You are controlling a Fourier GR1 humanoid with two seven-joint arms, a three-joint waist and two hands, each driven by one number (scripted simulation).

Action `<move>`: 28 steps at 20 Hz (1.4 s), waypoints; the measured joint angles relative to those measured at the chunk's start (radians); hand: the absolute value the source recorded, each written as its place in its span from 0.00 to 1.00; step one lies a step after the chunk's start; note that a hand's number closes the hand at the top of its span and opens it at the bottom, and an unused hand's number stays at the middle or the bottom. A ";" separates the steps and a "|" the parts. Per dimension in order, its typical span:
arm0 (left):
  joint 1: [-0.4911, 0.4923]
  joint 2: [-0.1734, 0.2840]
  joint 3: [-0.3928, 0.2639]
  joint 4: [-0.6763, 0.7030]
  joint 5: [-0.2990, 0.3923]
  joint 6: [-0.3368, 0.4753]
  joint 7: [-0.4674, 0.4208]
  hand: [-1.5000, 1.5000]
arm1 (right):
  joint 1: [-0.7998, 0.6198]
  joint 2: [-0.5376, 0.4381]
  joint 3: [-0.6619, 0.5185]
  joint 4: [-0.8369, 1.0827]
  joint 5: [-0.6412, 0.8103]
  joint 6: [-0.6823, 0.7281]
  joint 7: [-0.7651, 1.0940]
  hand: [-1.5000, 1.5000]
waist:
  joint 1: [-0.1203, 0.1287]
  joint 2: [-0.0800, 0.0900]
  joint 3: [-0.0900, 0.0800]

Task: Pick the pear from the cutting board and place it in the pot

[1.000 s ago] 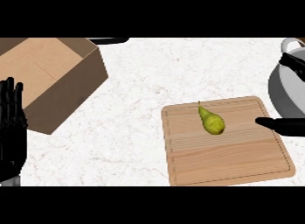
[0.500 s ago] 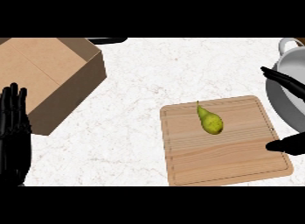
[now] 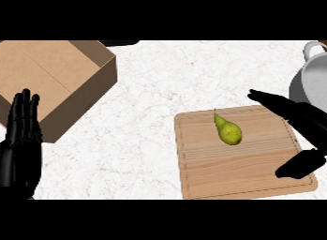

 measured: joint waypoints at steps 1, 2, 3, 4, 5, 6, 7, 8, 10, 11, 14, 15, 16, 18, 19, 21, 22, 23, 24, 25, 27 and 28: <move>-0.002 0.000 0.002 0.004 0.004 -0.008 -0.006 0.50 | -0.010 0.014 0.011 0.000 0.005 0.005 0.028 0.00 | 0.002 0.000 0.001; -0.004 -0.001 0.002 0.006 0.003 -0.008 -0.004 0.50 | -0.016 0.025 0.023 0.000 0.011 0.011 0.050 0.00 | 0.004 0.000 0.001; -0.009 -0.006 0.001 0.012 -0.002 -0.005 -0.008 0.50 | -0.022 0.039 0.037 0.002 0.022 0.012 0.070 0.00 | 0.004 0.000 0.002; -0.010 -0.011 -0.002 0.015 -0.011 0.001 -0.012 0.50 | -0.031 0.050 0.052 -0.001 0.033 0.017 0.098 0.00 | 0.004 0.000 0.002; -0.015 -0.012 -0.003 0.012 -0.012 0.002 -0.001 0.50 | -0.040 0.058 0.064 0.005 0.046 0.024 0.124 0.00 | 0.006 0.000 0.002; -0.014 -0.015 -0.003 0.014 -0.014 0.003 -0.005 0.50 | -0.048 0.067 0.076 0.008 0.057 0.031 0.152 0.00 | 0.007 0.000 0.002; -0.013 -0.018 -0.006 0.012 -0.014 0.002 -0.005 0.50 | -0.053 0.072 0.086 0.021 0.070 0.035 0.168 0.00 | 0.008 0.001 0.002; -0.019 -0.021 -0.007 0.014 -0.015 0.003 -0.002 0.50 | -0.060 0.080 0.096 0.035 0.081 0.041 0.182 0.00 | 0.008 0.002 0.002; -0.016 -0.026 -0.014 0.011 -0.022 0.004 -0.001 0.50 | -0.075 0.094 0.107 0.058 0.094 0.057 0.209 0.00 | 0.011 0.002 0.002; -0.018 -0.026 -0.010 0.014 -0.020 0.001 -0.002 0.50 | -0.082 0.105 0.115 0.064 0.097 0.067 0.223 0.00 | 0.011 0.001 0.002; -0.015 -0.028 -0.010 0.016 -0.021 -0.007 -0.007 0.50 | -0.083 0.133 0.134 0.082 0.113 0.073 0.244 0.00 | 0.010 0.000 0.003; -0.015 -0.032 -0.011 0.020 -0.026 -0.005 -0.015 0.50 | -0.082 0.142 0.140 0.087 0.118 0.075 0.248 0.00 | 0.008 0.000 0.004; -0.020 -0.032 -0.012 0.019 -0.027 -0.005 -0.006 0.50 | -0.092 0.163 0.147 0.100 0.124 0.074 0.256 0.00 | 0.010 0.001 0.003; -0.018 -0.034 -0.014 0.015 -0.030 -0.005 0.001 0.50 | -0.094 0.189 0.159 0.120 0.144 0.065 0.257 0.00 | 0.011 0.000 0.003; -0.022 -0.036 -0.013 0.018 -0.028 -0.006 0.004 0.50 | -0.102 0.197 0.161 0.125 0.150 0.067 0.260 0.00 | 0.010 0.000 0.004; -0.023 -0.039 -0.011 0.023 -0.030 -0.008 -0.002 0.50 | -0.114 0.212 0.161 0.151 0.163 0.064 0.255 0.00 | 0.010 0.000 0.004; -0.022 -0.040 -0.012 0.021 -0.032 -0.008 -0.001 0.50 | -0.117 0.216 0.164 0.162 0.171 0.065 0.252 0.00 | 0.010 0.000 0.004; -0.023 -0.040 -0.011 0.023 -0.033 -0.010 -0.002 0.50 | -0.121 0.219 0.162 0.172 0.176 0.066 0.250 0.00 | 0.009 0.000 0.004; -0.022 -0.043 -0.010 0.026 -0.034 -0.010 -0.007 0.50 | -0.118 0.225 0.169 0.179 0.186 0.063 0.247 0.00 | 0.007 0.000 0.005; -0.024 -0.044 -0.010 0.026 -0.035 -0.011 -0.007 0.50 | -0.126 0.232 0.168 0.190 0.190 0.064 0.247 0.00 | 0.008 0.000 0.005; -0.024 -0.048 -0.009 0.026 -0.035 -0.011 -0.005 0.50 | -0.135 0.242 0.165 0.211 0.195 0.067 0.243 0.00 | 0.008 0.000 0.005; -0.024 -0.050 -0.010 0.026 -0.040 -0.009 -0.007 0.50 | -0.132 0.248 0.170 0.221 0.205 0.062 0.239 0.00 | 0.007 0.000 0.005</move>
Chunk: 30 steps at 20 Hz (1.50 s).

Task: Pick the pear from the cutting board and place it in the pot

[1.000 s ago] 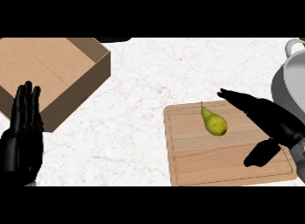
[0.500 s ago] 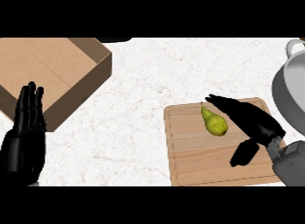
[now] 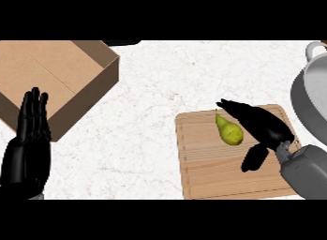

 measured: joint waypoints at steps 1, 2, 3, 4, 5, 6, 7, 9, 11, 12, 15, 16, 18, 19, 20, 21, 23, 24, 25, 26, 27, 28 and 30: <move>0.003 -0.002 -0.001 -0.002 0.002 -0.004 -0.003 0.50 | -0.001 0.008 0.000 0.015 0.006 -0.006 -0.005 0.00 | 0.001 0.000 0.000; 0.002 -0.004 -0.001 -0.001 0.002 -0.005 -0.005 0.50 | -0.002 0.019 0.001 0.036 0.014 -0.014 -0.013 0.00 | 0.002 0.001 0.000; 0.000 -0.007 -0.001 0.001 0.001 -0.006 -0.008 0.50 | -0.002 0.022 0.001 0.049 0.017 -0.015 -0.023 0.00 | 0.001 0.001 0.000; 0.000 -0.007 0.001 0.001 0.003 -0.008 -0.007 0.50 | -0.010 0.028 0.000 0.058 0.020 -0.013 -0.030 1.00 | 0.002 0.001 0.000; 0.001 -0.007 -0.001 0.001 0.002 -0.010 -0.006 0.50 | -0.009 0.035 0.005 0.061 0.029 -0.020 -0.039 1.00 | 0.001 0.001 0.000; 0.000 -0.007 0.000 0.000 0.003 -0.012 -0.003 0.50 | -0.011 0.041 0.010 0.070 0.050 -0.040 -0.055 1.00 | 0.001 0.001 0.000; 0.000 -0.009 0.000 0.000 0.001 -0.011 -0.002 0.50 | -0.016 0.047 0.011 0.071 0.067 -0.058 -0.064 1.00 | 0.000 0.001 0.000; 0.000 -0.007 0.005 -0.001 0.010 -0.021 -0.002 0.50 | -0.019 0.062 0.014 0.088 0.104 -0.106 -0.093 1.00 | 0.001 0.001 0.000; 0.007 -0.013 -0.001 -0.002 0.006 -0.023 -0.007 0.50 | -0.023 0.076 0.014 0.101 0.132 -0.143 -0.115 1.00 | 0.001 0.000 0.000; 0.006 -0.014 -0.001 -0.003 0.008 -0.026 -0.006 0.50 | -0.029 0.077 0.006 0.114 0.137 -0.156 -0.133 1.00 | 0.001 0.001 0.000; 0.008 -0.017 -0.003 -0.001 0.000 -0.026 -0.009 0.50 | -0.033 0.088 0.002 0.127 0.162 -0.187 -0.157 1.00 | -0.002 0.000 0.000; 0.005 -0.018 -0.001 -0.002 0.003 -0.026 -0.001 0.50 | -0.029 0.085 0.000 0.128 0.167 -0.195 -0.172 1.00 | -0.004 -0.001 0.000; -0.003 -0.023 -0.001 0.006 -0.004 -0.023 -0.001 0.50 | -0.036 0.092 -0.006 0.141 0.176 -0.207 -0.188 1.00 | -0.005 0.000 0.000; -0.001 -0.023 -0.002 0.000 -0.003 -0.024 0.000 0.50 | -0.047 0.090 -0.035 0.173 0.170 -0.215 -0.174 1.00 | -0.002 0.002 0.000; 0.003 -0.021 -0.002 -0.010 -0.003 -0.026 0.001 0.50 | -0.058 0.084 -0.074 0.212 0.164 -0.228 -0.138 1.00 | -0.001 0.008 0.000; 0.007 -0.019 -0.002 -0.022 -0.002 -0.027 0.002 0.50 | -0.072 0.079 -0.118 0.253 0.157 -0.241 -0.089 1.00 | 0.002 0.015 -0.001; 0.017 -0.016 0.000 -0.049 -0.002 -0.026 0.000 0.50 | -0.095 0.056 -0.206 0.331 0.145 -0.272 0.016 1.00 | 0.000 0.032 -0.003; 0.022 -0.014 0.003 -0.063 -0.002 -0.025 -0.001 0.50 | -0.104 0.043 -0.248 0.368 0.139 -0.288 0.069 1.00 | -0.002 0.042 -0.004; 0.027 -0.013 0.003 -0.076 -0.003 -0.025 -0.001 0.50 | -0.115 0.030 -0.287 0.405 0.136 -0.305 0.123 1.00 | -0.001 0.050 -0.005; 0.029 -0.012 0.001 -0.086 -0.002 -0.027 0.000 0.50 | -0.130 0.017 -0.323 0.441 0.137 -0.323 0.180 1.00 | 0.004 0.057 -0.006; 0.029 -0.012 -0.004 -0.093 -0.001 -0.030 0.002 0.50 | -0.147 0.002 -0.356 0.477 0.140 -0.341 0.236 1.00 | 0.010 0.063 -0.008; 0.026 -0.013 -0.011 -0.099 0.000 -0.034 0.004 0.50 | -0.168 -0.012 -0.386 0.511 0.146 -0.359 0.291 1.00 | 0.019 0.069 -0.009; 0.018 -0.016 -0.033 -0.104 0.001 -0.046 0.008 0.50 | -0.215 -0.041 -0.429 0.576 0.172 -0.398 0.403 1.00 | 0.043 0.078 -0.011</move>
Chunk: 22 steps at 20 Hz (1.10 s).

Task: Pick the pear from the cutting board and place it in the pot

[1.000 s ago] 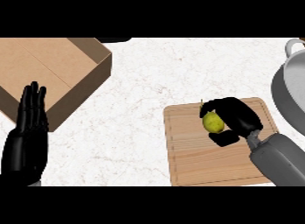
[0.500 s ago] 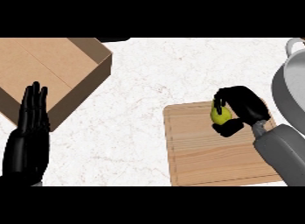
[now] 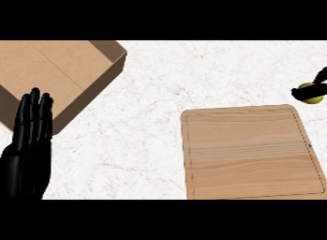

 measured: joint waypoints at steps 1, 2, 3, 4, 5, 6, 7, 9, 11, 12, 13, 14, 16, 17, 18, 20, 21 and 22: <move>-0.007 -0.004 -0.012 -0.001 0.000 -0.006 0.002 0.50 | -0.027 -0.015 -0.016 0.030 0.017 -0.020 0.052 1.00 | 0.013 0.004 -0.001; -0.011 -0.006 -0.025 -0.001 0.002 -0.013 0.004 0.50 | -0.053 -0.032 -0.028 0.059 0.039 -0.041 0.103 1.00 | 0.028 0.007 -0.002; -0.017 -0.009 -0.037 0.002 0.003 -0.020 0.006 0.50 | -0.080 -0.047 -0.035 0.086 0.064 -0.060 0.152 1.00 | 0.041 0.009 -0.003; -0.026 -0.011 -0.047 0.005 0.004 -0.026 0.010 0.50 | -0.108 -0.063 -0.039 0.113 0.092 -0.079 0.198 1.00 | 0.053 0.011 -0.004; -0.035 -0.012 -0.055 0.008 0.004 -0.032 0.014 0.50 | -0.133 -0.079 -0.040 0.138 0.122 -0.095 0.233 1.00 | 0.066 0.014 -0.004; -0.044 -0.015 -0.065 0.012 0.004 -0.036 0.019 0.50 | -0.160 -0.094 -0.037 0.163 0.153 -0.106 0.265 1.00 | 0.077 0.015 -0.004; -0.053 -0.017 -0.074 0.017 0.003 -0.040 0.023 0.50 | -0.185 -0.107 -0.031 0.188 0.186 -0.115 0.295 1.00 | 0.087 0.016 -0.005; -0.070 -0.023 -0.090 0.026 0.004 -0.047 0.031 0.50 | -0.234 -0.132 -0.019 0.237 0.249 -0.120 0.331 1.00 | 0.107 0.017 -0.006; -0.084 -0.027 -0.102 0.035 0.002 -0.053 0.037 0.50 | -0.276 -0.153 -0.007 0.288 0.306 -0.116 0.359 1.00 | 0.122 0.019 -0.006; -0.089 -0.030 -0.108 0.039 0.000 -0.053 0.041 0.50 | -0.296 -0.161 -0.002 0.314 0.332 -0.114 0.374 1.00 | 0.129 0.018 -0.006; -0.095 -0.033 -0.114 0.043 -0.002 -0.053 0.045 0.50 | -0.315 -0.165 0.003 0.338 0.358 -0.112 0.388 1.00 | 0.133 0.017 -0.006; -0.100 -0.034 -0.117 0.047 -0.007 -0.052 0.050 0.50 | -0.334 -0.173 0.007 0.361 0.383 -0.109 0.401 1.00 | 0.135 0.016 -0.006; -0.107 -0.036 -0.121 0.054 -0.010 -0.051 0.056 0.50 | -0.373 -0.185 0.013 0.405 0.427 -0.103 0.427 1.00 | 0.139 0.013 -0.006; -0.110 -0.037 -0.122 0.057 -0.013 -0.050 0.060 0.50 | -0.392 -0.188 0.017 0.426 0.449 -0.099 0.439 1.00 | 0.140 0.012 -0.006; -0.109 -0.037 -0.122 0.058 -0.015 -0.047 0.063 0.50 | -0.409 -0.190 0.018 0.446 0.467 -0.097 0.450 1.00 | 0.138 0.010 -0.005; -0.108 -0.038 -0.120 0.062 -0.015 -0.045 0.068 0.50 | -0.439 -0.193 0.022 0.486 0.504 -0.093 0.471 1.00 | 0.135 0.005 -0.005; -0.107 -0.040 -0.120 0.063 -0.019 -0.040 0.069 0.50 | -0.449 -0.188 0.023 0.504 0.521 -0.092 0.482 1.00 | 0.134 0.003 -0.004; -0.104 -0.040 -0.120 0.063 -0.021 -0.039 0.071 0.50 | -0.462 -0.191 0.023 0.524 0.535 -0.091 0.490 1.00 | 0.131 0.001 -0.004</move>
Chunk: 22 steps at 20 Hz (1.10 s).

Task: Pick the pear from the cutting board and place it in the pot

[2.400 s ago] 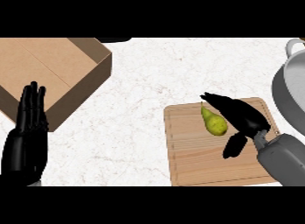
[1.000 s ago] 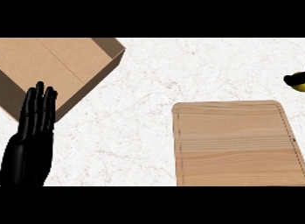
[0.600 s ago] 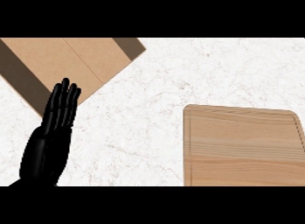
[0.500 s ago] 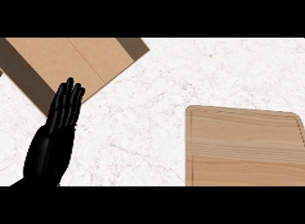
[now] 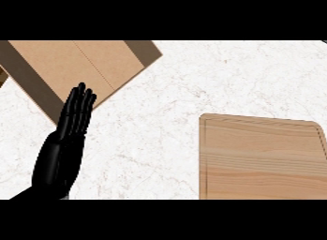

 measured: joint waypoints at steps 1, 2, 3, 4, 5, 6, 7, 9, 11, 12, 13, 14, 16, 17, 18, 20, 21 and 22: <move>0.002 -0.002 0.001 0.001 -0.004 0.005 0.000 0.50 | -0.012 0.003 0.001 0.019 0.014 0.003 0.009 1.00 | -0.003 -0.002 0.000; 0.004 -0.002 0.002 0.001 -0.006 0.008 0.001 0.50 | -0.024 0.009 0.001 0.035 0.027 0.004 0.017 1.00 | -0.007 -0.004 0.001; 0.008 -0.001 0.004 0.001 -0.006 0.008 0.000 0.50 | -0.032 0.010 0.001 0.053 0.039 0.006 0.023 1.00 | -0.011 -0.005 0.001; 0.013 -0.003 0.007 0.001 -0.008 0.014 0.000 0.50 | -0.040 0.010 -0.001 0.069 0.050 0.005 0.027 1.00 | -0.018 -0.009 0.002; 0.018 -0.003 0.009 0.001 -0.009 0.018 0.000 0.50 | -0.050 0.010 -0.002 0.085 0.061 0.006 0.032 1.00 | -0.024 -0.012 0.002; 0.022 -0.006 0.011 0.002 -0.010 0.022 0.000 0.50 | -0.058 0.014 -0.003 0.100 0.070 0.006 0.035 1.00 | -0.032 -0.015 0.002; 0.027 -0.006 0.013 0.003 -0.013 0.025 -0.003 0.50 | -0.064 0.017 -0.006 0.115 0.079 0.005 0.037 1.00 | -0.038 -0.018 0.003; 0.037 -0.002 0.021 0.002 -0.010 0.025 -0.003 0.50 | -0.077 0.016 -0.013 0.142 0.094 0.003 0.039 1.00 | -0.051 -0.024 0.003; 0.043 -0.003 0.029 0.006 -0.014 0.032 -0.010 0.50 | -0.083 0.019 -0.016 0.164 0.108 -0.003 0.040 1.00 | -0.067 -0.030 0.004; 0.047 -0.003 0.035 0.008 -0.013 0.035 -0.015 0.50 | -0.086 0.020 -0.021 0.175 0.112 -0.006 0.040 1.00 | -0.075 -0.032 0.004; 0.049 -0.002 0.042 0.010 -0.011 0.036 -0.018 0.50 | -0.084 0.025 -0.024 0.187 0.117 -0.010 0.040 1.00 | -0.082 -0.035 0.005; 0.052 -0.002 0.045 0.009 -0.011 0.038 -0.015 0.50 | -0.083 0.027 -0.029 0.197 0.120 -0.014 0.040 1.00 | -0.088 -0.037 0.005; 0.060 -0.005 0.048 0.011 -0.017 0.046 -0.020 0.50 | -0.076 0.036 -0.040 0.216 0.123 -0.026 0.039 1.00 | -0.101 -0.042 0.006; 0.057 -0.006 0.055 0.014 -0.017 0.050 -0.021 0.50 | -0.074 0.039 -0.046 0.220 0.122 -0.033 0.038 1.00 | -0.108 -0.044 0.006; 0.062 -0.006 0.058 0.014 -0.017 0.051 -0.023 0.50 | -0.067 0.044 -0.055 0.226 0.118 -0.041 0.037 1.00 | -0.114 -0.047 0.007; 0.069 -0.003 0.069 0.017 -0.013 0.049 -0.030 0.50 | -0.056 0.053 -0.078 0.237 0.104 -0.056 0.031 1.00 | -0.125 -0.052 0.007; 0.071 -0.001 0.074 0.018 -0.012 0.048 -0.035 0.50 | -0.049 0.057 -0.091 0.241 0.095 -0.066 0.028 1.00 | -0.129 -0.053 0.008; 0.074 0.000 0.079 0.017 -0.010 0.048 -0.034 0.50 | -0.036 0.065 -0.105 0.246 0.085 -0.078 0.023 1.00 | -0.133 -0.055 0.008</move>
